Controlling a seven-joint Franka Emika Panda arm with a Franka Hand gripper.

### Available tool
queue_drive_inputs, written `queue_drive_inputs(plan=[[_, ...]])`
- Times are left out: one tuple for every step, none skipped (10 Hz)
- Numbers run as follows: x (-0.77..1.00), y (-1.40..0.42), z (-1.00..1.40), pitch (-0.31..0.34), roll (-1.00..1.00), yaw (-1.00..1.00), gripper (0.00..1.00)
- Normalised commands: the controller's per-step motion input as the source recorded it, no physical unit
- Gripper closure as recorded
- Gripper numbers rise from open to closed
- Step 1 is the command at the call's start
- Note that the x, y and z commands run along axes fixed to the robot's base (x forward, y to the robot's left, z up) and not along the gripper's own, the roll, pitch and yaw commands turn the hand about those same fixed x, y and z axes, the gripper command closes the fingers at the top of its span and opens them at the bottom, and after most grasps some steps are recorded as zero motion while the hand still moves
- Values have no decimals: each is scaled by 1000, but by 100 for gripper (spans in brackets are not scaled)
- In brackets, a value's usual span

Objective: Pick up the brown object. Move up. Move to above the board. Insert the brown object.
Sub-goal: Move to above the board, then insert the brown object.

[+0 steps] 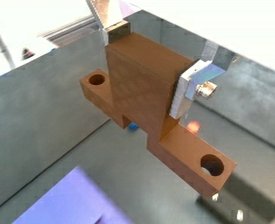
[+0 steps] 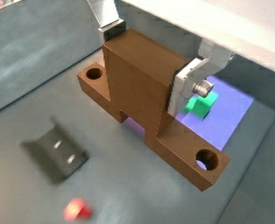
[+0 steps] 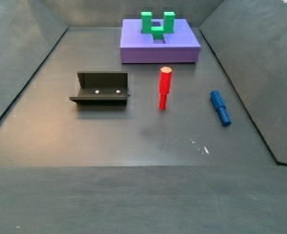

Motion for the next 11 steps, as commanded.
queue_drive_inputs(plan=[[226, -1400, 160, 105, -8, 7, 100], [246, -1400, 165, 130, 5, 8, 100], [288, -1400, 177, 159, 13, 8, 100], [325, -1400, 188, 169, 15, 7, 100], [173, -503, 79, 177, 38, 6, 100], [133, -260, 48, 168, 42, 6, 100], [6, 0, -17, 0, 0, -14, 100], [0, 14, -269, -127, -56, -300, 100], [-11, 0, -389, -307, -159, -503, 100], [-6, 0, -334, -274, -166, -691, 100], [0, 0, -303, -267, -169, -757, 100]])
